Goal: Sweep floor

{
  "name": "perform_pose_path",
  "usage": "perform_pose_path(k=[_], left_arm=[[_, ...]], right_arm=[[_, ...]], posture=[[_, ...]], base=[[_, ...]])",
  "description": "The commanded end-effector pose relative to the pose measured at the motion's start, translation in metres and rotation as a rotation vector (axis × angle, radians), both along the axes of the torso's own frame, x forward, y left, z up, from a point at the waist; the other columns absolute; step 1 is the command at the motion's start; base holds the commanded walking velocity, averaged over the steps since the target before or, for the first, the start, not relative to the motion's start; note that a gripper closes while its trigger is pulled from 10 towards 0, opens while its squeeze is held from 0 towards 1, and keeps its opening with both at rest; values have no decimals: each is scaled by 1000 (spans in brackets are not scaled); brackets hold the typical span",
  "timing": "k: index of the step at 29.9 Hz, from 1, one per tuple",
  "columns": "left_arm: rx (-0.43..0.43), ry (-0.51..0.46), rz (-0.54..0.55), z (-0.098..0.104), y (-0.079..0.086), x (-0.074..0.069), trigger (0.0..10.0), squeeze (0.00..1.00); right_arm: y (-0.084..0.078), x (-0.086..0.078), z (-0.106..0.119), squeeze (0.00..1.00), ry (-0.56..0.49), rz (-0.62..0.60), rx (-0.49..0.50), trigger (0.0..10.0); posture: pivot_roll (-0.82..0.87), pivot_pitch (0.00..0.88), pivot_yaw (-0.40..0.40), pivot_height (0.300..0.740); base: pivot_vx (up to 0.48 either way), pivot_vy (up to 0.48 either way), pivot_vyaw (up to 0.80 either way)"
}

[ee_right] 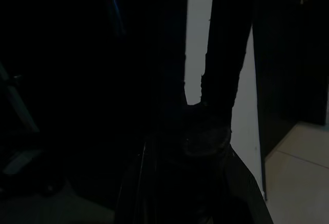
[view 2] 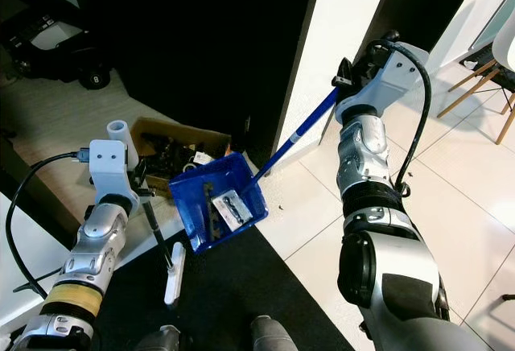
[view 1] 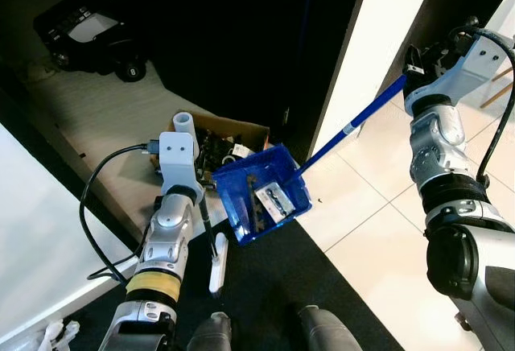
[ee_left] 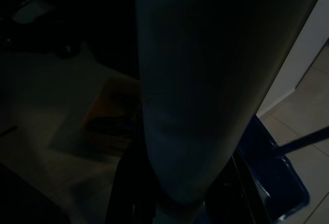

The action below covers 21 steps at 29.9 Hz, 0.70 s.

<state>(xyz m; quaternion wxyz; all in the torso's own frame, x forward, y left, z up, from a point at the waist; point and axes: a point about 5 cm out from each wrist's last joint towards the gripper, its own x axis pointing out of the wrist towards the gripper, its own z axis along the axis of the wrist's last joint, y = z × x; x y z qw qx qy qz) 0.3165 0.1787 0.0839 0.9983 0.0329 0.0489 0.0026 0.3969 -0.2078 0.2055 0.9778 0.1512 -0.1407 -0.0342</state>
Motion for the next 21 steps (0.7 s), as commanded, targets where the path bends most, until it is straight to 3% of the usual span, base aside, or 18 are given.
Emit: perform_pose_path(k=[1,21], left_arm=[[15,-34,-20,6,-5,0,10000,0],[9,-32,-8,6,-2,-3,10000,0]], right_arm=[[2,2,16,0,-59,4,-17,10000],[4,5,28,0,-80,3,-45,10000]], posture=[[-20,76,-54,740],[-19,90,-65,740]], base=[[277,0,0],[321,0,0]])
